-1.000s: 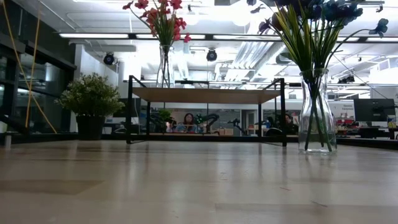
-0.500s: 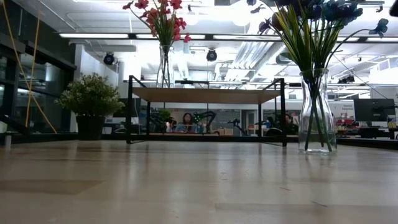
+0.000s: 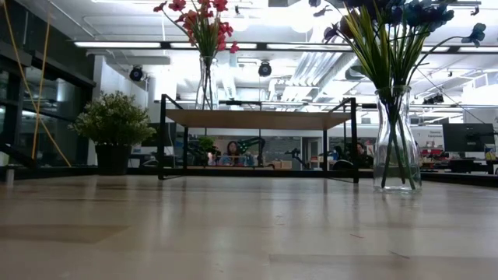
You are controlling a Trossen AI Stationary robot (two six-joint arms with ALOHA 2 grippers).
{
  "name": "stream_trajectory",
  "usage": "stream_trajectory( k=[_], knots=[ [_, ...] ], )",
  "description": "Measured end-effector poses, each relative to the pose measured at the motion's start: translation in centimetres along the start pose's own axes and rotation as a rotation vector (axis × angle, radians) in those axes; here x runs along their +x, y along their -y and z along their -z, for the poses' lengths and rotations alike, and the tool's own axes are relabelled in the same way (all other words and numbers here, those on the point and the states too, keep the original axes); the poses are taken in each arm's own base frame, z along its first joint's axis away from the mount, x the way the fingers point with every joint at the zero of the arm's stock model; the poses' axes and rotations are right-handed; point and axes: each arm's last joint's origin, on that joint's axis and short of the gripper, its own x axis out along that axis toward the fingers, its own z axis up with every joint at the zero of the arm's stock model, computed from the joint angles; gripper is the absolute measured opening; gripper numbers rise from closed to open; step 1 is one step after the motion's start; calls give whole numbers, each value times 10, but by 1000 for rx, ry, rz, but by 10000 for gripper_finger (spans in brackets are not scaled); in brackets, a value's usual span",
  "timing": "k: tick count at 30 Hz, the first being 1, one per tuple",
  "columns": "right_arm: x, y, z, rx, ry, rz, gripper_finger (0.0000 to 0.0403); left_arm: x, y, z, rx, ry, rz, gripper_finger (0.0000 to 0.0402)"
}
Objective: Pick and place flowers into a vace then onto a shelf
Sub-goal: Put the right transparent vase on the shelf
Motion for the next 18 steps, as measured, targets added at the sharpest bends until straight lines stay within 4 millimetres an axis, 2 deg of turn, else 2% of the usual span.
stream_trajectory(
  k=[10,18],
  knots=[
    [-14,26,15,-35,214,4,114,0,0,0,0,0,0,392],
    [21,44,29,-82,164,71,114,0,0,0,-2,0,0,392]
  ],
)
